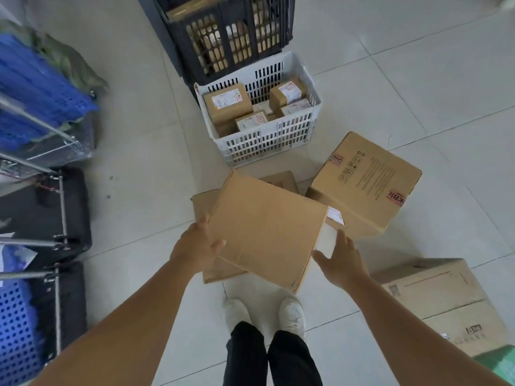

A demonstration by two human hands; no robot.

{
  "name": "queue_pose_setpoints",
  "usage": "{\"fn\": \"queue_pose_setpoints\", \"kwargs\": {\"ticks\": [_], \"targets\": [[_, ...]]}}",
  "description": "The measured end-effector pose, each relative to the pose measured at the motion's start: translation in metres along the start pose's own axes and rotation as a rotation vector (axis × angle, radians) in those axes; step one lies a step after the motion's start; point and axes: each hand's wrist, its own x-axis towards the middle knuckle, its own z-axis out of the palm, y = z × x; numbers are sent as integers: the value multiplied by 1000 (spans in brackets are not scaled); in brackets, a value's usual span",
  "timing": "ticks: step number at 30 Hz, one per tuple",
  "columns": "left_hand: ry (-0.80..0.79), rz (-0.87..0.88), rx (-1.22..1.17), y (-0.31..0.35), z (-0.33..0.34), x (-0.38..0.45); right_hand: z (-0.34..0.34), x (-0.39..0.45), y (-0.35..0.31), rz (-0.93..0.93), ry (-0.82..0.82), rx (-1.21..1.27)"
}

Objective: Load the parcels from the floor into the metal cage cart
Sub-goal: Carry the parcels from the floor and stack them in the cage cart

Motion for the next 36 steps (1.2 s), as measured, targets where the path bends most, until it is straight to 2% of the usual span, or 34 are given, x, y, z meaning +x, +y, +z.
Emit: {"fn": "queue_pose_setpoints", "kwargs": {"ticks": [12,21,29,36], "targets": [[-91,-16,10,-45,71,149,104,110,9,232,-58,110],[-77,-8,-143,-58,95,211,161,140,16,369,41,370],[-79,-39,-286,-65,85,213,162,135,15,333,154,527],[42,-76,-401,-84,33,163,116,114,-27,230,121,582]]}}
